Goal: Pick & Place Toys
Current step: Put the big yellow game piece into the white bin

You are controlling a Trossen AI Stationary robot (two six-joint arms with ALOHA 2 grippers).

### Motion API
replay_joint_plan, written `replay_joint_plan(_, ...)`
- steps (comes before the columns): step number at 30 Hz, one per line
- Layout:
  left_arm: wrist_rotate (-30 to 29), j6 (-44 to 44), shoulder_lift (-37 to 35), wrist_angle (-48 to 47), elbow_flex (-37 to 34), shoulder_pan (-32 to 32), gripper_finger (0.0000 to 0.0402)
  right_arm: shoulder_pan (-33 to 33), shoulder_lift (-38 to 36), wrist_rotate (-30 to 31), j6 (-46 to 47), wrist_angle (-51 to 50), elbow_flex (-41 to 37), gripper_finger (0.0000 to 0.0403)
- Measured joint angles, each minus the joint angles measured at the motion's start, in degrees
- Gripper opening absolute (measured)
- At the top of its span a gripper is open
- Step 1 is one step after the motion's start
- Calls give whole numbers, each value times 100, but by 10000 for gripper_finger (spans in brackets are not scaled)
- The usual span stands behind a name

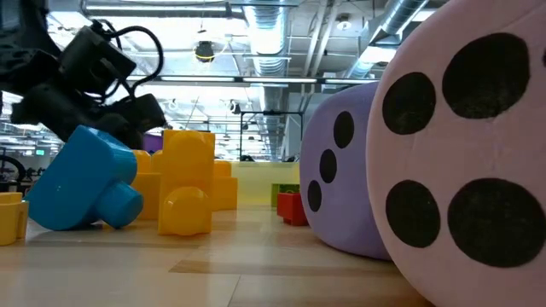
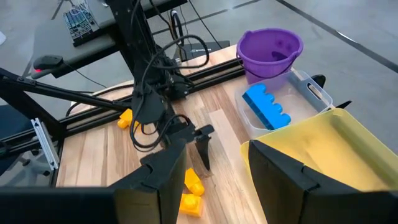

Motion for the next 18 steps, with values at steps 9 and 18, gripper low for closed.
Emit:
replay_joint_plan(9,-111,602,863,220,754,1,375,0,0,0,-3,-2,0,168)
replay_joint_plan(18,-147,857,918,-335,866,-116,332,0,2,0,-17,-2,0,168)
